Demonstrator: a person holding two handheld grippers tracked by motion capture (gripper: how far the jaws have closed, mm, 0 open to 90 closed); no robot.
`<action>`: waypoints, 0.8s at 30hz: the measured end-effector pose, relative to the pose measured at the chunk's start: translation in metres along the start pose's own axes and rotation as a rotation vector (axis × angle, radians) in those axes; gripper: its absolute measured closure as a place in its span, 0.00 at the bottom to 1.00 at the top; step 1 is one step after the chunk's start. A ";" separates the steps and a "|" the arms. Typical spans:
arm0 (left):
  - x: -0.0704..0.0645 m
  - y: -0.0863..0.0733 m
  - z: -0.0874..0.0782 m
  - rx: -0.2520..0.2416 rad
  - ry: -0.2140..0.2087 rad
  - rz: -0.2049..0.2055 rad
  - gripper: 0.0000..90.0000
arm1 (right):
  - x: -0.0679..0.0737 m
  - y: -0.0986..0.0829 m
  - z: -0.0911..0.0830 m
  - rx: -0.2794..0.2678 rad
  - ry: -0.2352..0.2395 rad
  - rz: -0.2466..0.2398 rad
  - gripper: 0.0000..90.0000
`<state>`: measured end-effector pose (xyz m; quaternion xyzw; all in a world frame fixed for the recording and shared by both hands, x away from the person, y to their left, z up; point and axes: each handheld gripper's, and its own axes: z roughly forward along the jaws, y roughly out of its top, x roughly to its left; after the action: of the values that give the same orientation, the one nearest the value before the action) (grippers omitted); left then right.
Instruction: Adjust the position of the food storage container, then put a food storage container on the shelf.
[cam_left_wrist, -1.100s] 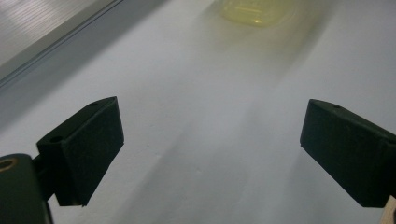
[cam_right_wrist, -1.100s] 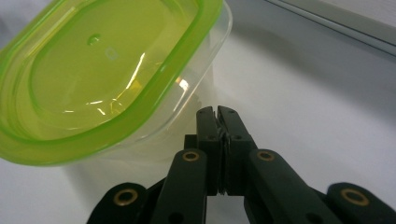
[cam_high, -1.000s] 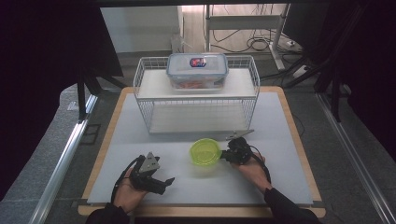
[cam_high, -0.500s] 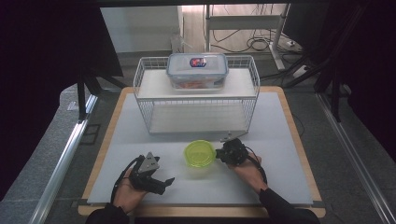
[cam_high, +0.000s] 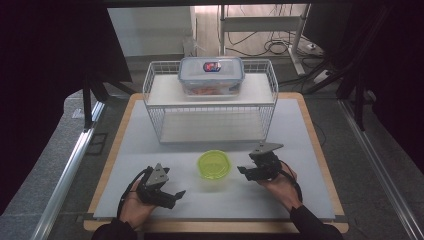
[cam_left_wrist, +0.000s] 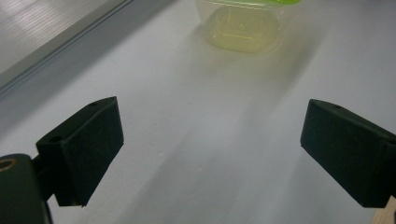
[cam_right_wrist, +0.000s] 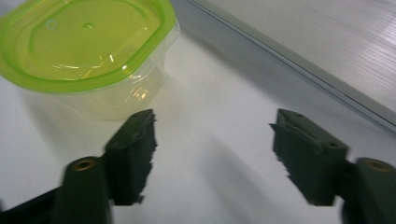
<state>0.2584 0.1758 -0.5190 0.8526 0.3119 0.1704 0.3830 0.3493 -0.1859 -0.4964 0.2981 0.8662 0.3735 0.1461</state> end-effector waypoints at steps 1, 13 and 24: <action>0.000 0.000 0.000 0.000 0.000 0.000 0.06 | 0.000 -0.001 -0.001 -0.004 0.001 0.006 0.28; 0.001 -0.001 -0.001 -0.002 0.007 0.002 0.07 | -0.003 -0.004 -0.010 -0.018 0.004 0.095 0.02; 0.001 0.000 -0.002 -0.001 0.013 0.001 0.07 | -0.006 0.010 -0.020 -0.051 0.078 0.162 0.25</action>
<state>0.2580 0.1780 -0.5178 0.8514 0.3140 0.1762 0.3813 0.3486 -0.1958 -0.4752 0.3486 0.8346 0.4171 0.0892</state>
